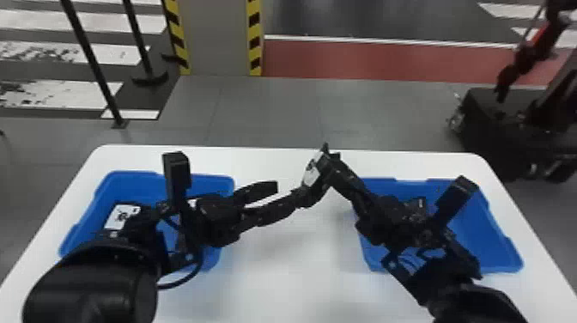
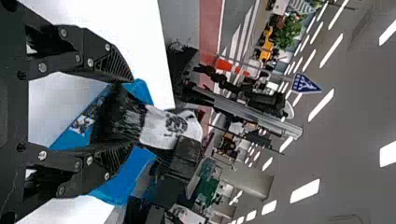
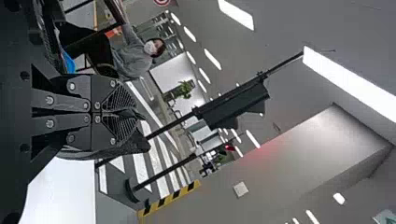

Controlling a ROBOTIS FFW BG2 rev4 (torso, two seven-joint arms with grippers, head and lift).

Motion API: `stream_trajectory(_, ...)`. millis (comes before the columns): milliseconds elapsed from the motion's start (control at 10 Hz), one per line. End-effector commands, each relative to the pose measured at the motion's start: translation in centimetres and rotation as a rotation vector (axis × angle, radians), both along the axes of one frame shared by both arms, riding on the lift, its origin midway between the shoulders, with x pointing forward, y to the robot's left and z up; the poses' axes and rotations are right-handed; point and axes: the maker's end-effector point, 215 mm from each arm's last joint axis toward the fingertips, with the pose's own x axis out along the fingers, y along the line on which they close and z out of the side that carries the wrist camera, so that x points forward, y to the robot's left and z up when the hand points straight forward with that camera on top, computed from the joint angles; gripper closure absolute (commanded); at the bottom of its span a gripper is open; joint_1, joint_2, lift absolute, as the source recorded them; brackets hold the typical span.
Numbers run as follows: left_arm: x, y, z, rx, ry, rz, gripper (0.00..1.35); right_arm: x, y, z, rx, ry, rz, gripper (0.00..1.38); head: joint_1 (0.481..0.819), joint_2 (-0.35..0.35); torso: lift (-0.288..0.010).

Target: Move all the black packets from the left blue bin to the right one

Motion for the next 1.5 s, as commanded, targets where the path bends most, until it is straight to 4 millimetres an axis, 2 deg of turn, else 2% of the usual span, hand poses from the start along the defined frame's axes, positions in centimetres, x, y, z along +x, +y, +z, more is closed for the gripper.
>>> stream_trajectory(0,-0.5,2.2,-0.8,-0.018,-0.008,0.051,0.13,0.8,-3.1,0.1,-0.012,-0.013,-0.065,1.28,0.695,-0.029,-0.11)
stream_trajectory(100,-1.0,4.0,-0.9,-0.042,-0.029,0.091,0.14,1.5,-6.2,-0.8,-0.037,0.003,-0.129,1.28,0.695,-0.034,-0.11)
stream_trajectory(300,-1.9,6.3,0.4,-0.084,-0.098,0.133,0.14,2.3,-13.7,-3.6,-0.109,0.047,-0.274,1.28,0.695,-0.054,-0.11)
stream_trajectory(400,-2.3,8.3,0.7,-0.074,-0.116,0.172,0.14,2.5,-16.7,-5.2,-0.137,0.075,-0.34,1.28,0.695,-0.084,-0.11)
stream_trajectory(500,-3.2,10.6,0.4,-0.053,-0.11,0.226,0.14,2.5,-18.5,-7.6,-0.162,0.128,-0.376,1.28,0.695,-0.112,-0.11)
stream_trajectory(600,-3.8,12.8,0.2,-0.031,-0.109,0.273,0.14,2.3,-19.4,-9.6,-0.144,0.176,-0.393,0.98,0.695,-0.122,-0.11)
stream_trajectory(700,-4.2,14.6,0.5,-0.019,-0.119,0.313,0.14,1.6,-19.5,-10.2,-0.112,0.197,-0.406,0.33,0.695,-0.12,-0.11)
stream_trajectory(800,-4.5,16.2,1.0,0.0,-0.137,0.352,0.15,0.9,-19.4,-10.4,-0.103,0.204,-0.409,0.0,0.695,-0.106,-0.11)
stream_trajectory(900,-4.9,17.6,1.7,-0.002,-0.153,0.403,0.15,0.1,-19.1,-10.6,-0.096,0.212,-0.407,0.07,0.695,-0.083,-0.11)
stream_trajectory(1000,-4.9,19.4,2.7,0.019,-0.183,0.45,0.14,-0.6,-18.8,-10.0,-0.096,0.204,-0.406,0.21,0.695,-0.07,-0.11)
stream_trajectory(1100,-4.5,21.3,3.4,0.115,-0.202,0.484,0.15,-1.4,-18.6,-8.3,-0.111,0.173,-0.408,0.29,0.695,-0.046,-0.11)
stream_trajectory(1300,-4.2,23.4,1.6,0.205,-0.118,0.561,0.15,-3.1,-17.2,-4.3,-0.117,0.099,-0.391,0.33,0.695,-0.004,-0.11)
stream_trajectory(1400,-4.0,24.1,-0.2,0.237,-0.052,0.577,0.15,-4.0,-16.5,-1.0,-0.121,0.021,-0.39,0.33,0.695,0.026,-0.11)
